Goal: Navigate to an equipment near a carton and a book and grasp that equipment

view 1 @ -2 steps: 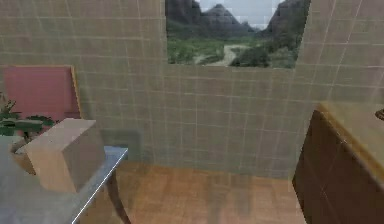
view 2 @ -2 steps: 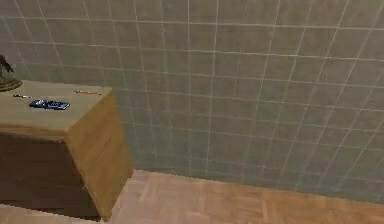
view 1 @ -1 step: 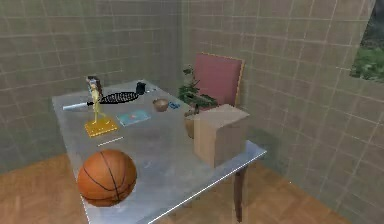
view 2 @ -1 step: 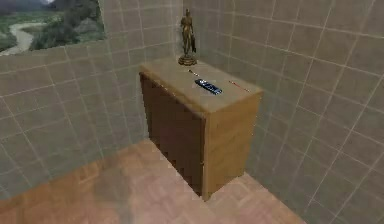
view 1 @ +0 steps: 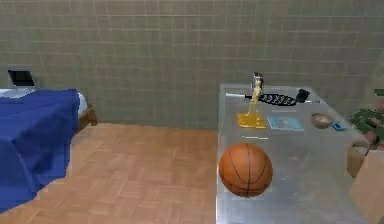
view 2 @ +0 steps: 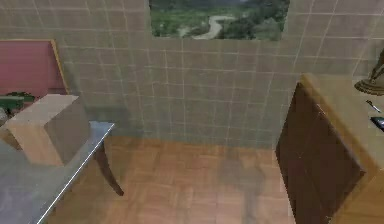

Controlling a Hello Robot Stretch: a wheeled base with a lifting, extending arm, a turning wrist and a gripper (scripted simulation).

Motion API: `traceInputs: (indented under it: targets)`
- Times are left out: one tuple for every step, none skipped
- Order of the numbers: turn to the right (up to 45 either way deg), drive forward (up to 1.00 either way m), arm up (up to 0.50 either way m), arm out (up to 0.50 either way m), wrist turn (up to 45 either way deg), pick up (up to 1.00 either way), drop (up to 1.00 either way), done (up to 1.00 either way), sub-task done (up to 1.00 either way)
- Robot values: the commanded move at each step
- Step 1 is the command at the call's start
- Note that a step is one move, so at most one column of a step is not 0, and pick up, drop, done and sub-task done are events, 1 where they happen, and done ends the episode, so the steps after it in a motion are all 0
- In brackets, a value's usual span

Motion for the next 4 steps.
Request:
traceInputs:
  targets:
    - [-45.0,0.00,0.00,0.00,0.0,0.00,0.00,0.00,0.00]
    - [-21.0,0.00,0.00,0.00,0.0,0.00,0.00,0.00,0.00]
    - [0.0,0.15,0.00,0.00,0.0,0.00,0.00,0.00,0.00]
    - [21.0,0.00,0.00,0.00,0.0,0.00,0.00,0.00,0.00]
